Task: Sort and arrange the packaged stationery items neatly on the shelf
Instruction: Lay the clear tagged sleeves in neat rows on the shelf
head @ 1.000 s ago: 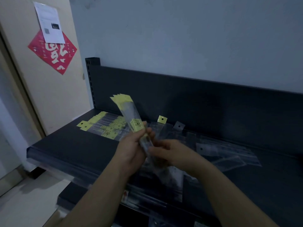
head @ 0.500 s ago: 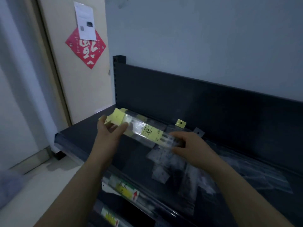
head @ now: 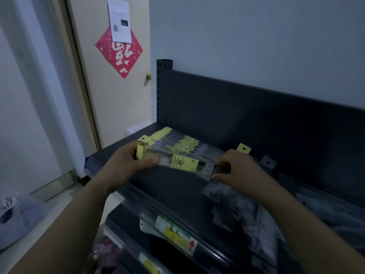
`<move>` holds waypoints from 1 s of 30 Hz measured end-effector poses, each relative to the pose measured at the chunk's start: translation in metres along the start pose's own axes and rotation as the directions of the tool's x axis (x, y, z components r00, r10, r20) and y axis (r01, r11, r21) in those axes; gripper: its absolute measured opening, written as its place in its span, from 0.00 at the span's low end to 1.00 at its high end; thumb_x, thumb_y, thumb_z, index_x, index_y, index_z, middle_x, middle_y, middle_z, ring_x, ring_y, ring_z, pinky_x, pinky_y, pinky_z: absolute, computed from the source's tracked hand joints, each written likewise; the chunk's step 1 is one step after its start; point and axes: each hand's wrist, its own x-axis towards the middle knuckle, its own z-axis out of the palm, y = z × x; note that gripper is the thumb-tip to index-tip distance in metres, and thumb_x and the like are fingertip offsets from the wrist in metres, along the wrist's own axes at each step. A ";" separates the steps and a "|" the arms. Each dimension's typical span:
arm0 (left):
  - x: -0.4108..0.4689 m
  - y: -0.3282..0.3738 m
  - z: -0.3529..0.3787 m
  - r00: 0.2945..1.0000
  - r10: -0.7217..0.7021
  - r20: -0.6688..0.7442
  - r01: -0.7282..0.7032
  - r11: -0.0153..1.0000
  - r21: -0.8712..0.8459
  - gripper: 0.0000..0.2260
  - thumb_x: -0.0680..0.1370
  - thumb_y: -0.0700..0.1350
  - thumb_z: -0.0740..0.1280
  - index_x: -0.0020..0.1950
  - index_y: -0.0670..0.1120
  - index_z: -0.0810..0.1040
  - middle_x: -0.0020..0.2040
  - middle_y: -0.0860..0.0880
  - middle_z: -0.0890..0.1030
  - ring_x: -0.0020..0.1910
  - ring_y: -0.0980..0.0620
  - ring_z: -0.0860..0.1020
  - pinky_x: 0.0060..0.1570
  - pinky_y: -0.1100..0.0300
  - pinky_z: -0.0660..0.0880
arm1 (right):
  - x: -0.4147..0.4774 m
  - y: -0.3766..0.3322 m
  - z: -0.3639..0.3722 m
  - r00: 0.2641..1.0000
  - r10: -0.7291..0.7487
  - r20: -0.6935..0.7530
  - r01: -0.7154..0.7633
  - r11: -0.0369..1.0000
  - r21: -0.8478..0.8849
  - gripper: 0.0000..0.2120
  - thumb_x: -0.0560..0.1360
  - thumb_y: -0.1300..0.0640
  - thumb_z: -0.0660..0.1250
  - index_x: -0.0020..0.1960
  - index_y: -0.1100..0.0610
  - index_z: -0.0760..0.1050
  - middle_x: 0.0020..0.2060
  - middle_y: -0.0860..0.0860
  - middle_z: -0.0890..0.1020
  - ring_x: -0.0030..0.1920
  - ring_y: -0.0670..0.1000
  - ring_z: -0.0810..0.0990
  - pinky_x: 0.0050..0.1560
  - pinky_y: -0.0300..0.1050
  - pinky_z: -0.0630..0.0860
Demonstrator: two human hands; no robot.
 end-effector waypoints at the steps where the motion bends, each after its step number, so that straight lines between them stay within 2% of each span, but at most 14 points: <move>1: 0.006 -0.003 -0.006 1.000 0.005 0.018 -0.005 1.000 -0.005 0.14 0.68 0.46 0.74 0.51 0.45 0.78 0.46 0.49 0.85 0.45 0.53 0.82 0.46 0.60 0.78 | 0.004 -0.003 0.001 1.000 0.019 -0.007 -0.019 1.000 -0.013 0.12 0.73 0.52 0.70 0.46 0.62 0.79 0.42 0.55 0.79 0.41 0.52 0.78 0.45 0.53 0.77; 3: 0.019 -0.009 -0.018 0.999 0.015 0.046 -0.015 1.000 0.010 0.13 0.68 0.47 0.74 0.50 0.48 0.79 0.46 0.50 0.85 0.45 0.54 0.82 0.48 0.59 0.78 | 0.014 -0.007 0.004 0.997 0.074 -0.023 -0.074 0.997 -0.013 0.08 0.72 0.49 0.71 0.44 0.53 0.80 0.40 0.46 0.80 0.40 0.44 0.78 0.45 0.48 0.79; 4: 0.027 -0.012 -0.025 0.998 0.019 0.059 -0.021 0.999 0.027 0.12 0.68 0.48 0.74 0.50 0.49 0.79 0.46 0.51 0.85 0.45 0.54 0.82 0.48 0.58 0.77 | 0.018 -0.010 0.005 0.993 0.114 -0.025 -0.113 0.993 0.015 0.07 0.72 0.48 0.72 0.43 0.50 0.79 0.38 0.45 0.80 0.39 0.43 0.78 0.43 0.46 0.79; 7: 0.050 -0.021 -0.049 0.995 0.029 0.097 -0.039 0.995 0.096 0.11 0.69 0.48 0.74 0.48 0.49 0.79 0.41 0.53 0.84 0.40 0.58 0.81 0.44 0.60 0.75 | 0.032 -0.019 0.011 0.974 0.224 -0.037 -0.215 0.961 0.172 0.07 0.70 0.49 0.74 0.37 0.49 0.78 0.33 0.45 0.81 0.34 0.41 0.79 0.34 0.36 0.73; 10: 0.071 -0.031 -0.069 0.986 0.051 0.158 -0.080 0.980 0.184 0.13 0.70 0.52 0.74 0.51 0.52 0.77 0.44 0.51 0.83 0.44 0.53 0.80 0.47 0.56 0.77 | 0.041 -0.035 0.026 0.954 0.293 -0.065 -0.262 0.918 0.299 0.05 0.69 0.54 0.75 0.39 0.50 0.79 0.35 0.44 0.82 0.35 0.37 0.79 0.34 0.29 0.71; 14: 0.094 -0.046 -0.077 0.972 0.012 0.236 -0.104 0.918 0.382 0.18 0.73 0.57 0.69 0.59 0.53 0.70 0.51 0.52 0.79 0.49 0.54 0.77 0.45 0.60 0.73 | 0.044 -0.049 0.047 0.911 0.393 -0.125 -0.326 0.872 0.366 0.06 0.70 0.58 0.75 0.44 0.51 0.80 0.39 0.45 0.83 0.40 0.40 0.80 0.44 0.35 0.75; 17: 0.108 -0.054 -0.072 0.958 -0.003 0.287 -0.154 0.839 0.522 0.21 0.74 0.60 0.66 0.61 0.51 0.68 0.53 0.51 0.78 0.51 0.52 0.76 0.49 0.56 0.72 | 0.043 -0.054 0.053 0.878 0.457 -0.144 -0.373 0.841 0.392 0.08 0.71 0.63 0.73 0.46 0.53 0.79 0.41 0.46 0.83 0.40 0.39 0.78 0.40 0.27 0.73; 20: 0.120 -0.059 -0.066 0.942 -0.068 0.327 -0.154 0.781 0.606 0.24 0.74 0.63 0.65 0.61 0.49 0.67 0.56 0.48 0.76 0.55 0.48 0.74 0.55 0.53 0.72 | 0.044 -0.052 0.058 0.843 0.521 -0.136 -0.417 0.791 0.448 0.09 0.71 0.65 0.72 0.49 0.57 0.80 0.44 0.51 0.83 0.42 0.42 0.79 0.44 0.30 0.75; 22: 0.129 -0.062 -0.062 0.938 -0.092 0.334 -0.177 0.701 0.690 0.29 0.73 0.68 0.62 0.64 0.48 0.67 0.61 0.45 0.74 0.61 0.44 0.71 0.61 0.47 0.70 | 0.046 -0.050 0.060 0.820 0.560 -0.122 -0.442 0.753 0.487 0.10 0.71 0.66 0.72 0.51 0.58 0.80 0.45 0.51 0.83 0.42 0.43 0.79 0.46 0.32 0.76; 24: 0.135 -0.063 -0.058 0.938 -0.126 0.322 -0.188 0.595 0.782 0.35 0.72 0.71 0.59 0.68 0.47 0.65 0.67 0.44 0.70 0.66 0.42 0.67 0.64 0.46 0.67 | 0.049 -0.047 0.061 0.806 0.583 -0.103 -0.455 0.721 0.522 0.11 0.72 0.67 0.71 0.53 0.58 0.79 0.45 0.50 0.82 0.41 0.42 0.78 0.40 0.25 0.74; 27: 0.138 -0.061 -0.054 0.942 -0.155 0.297 -0.182 0.510 0.841 0.39 0.71 0.72 0.58 0.72 0.47 0.62 0.71 0.44 0.65 0.69 0.41 0.63 0.65 0.45 0.63 | 0.051 -0.045 0.064 0.813 0.575 -0.091 -0.479 0.749 0.457 0.14 0.73 0.66 0.69 0.56 0.56 0.78 0.45 0.48 0.81 0.42 0.42 0.78 0.39 0.24 0.72; 30: 0.142 -0.063 -0.055 0.941 -0.131 0.312 -0.208 0.506 0.837 0.40 0.70 0.71 0.61 0.74 0.49 0.59 0.73 0.45 0.63 0.71 0.42 0.62 0.66 0.45 0.62 | 0.054 -0.044 0.069 0.845 0.521 -0.121 -0.466 0.828 0.312 0.16 0.74 0.66 0.67 0.60 0.56 0.77 0.53 0.51 0.80 0.50 0.47 0.79 0.50 0.33 0.73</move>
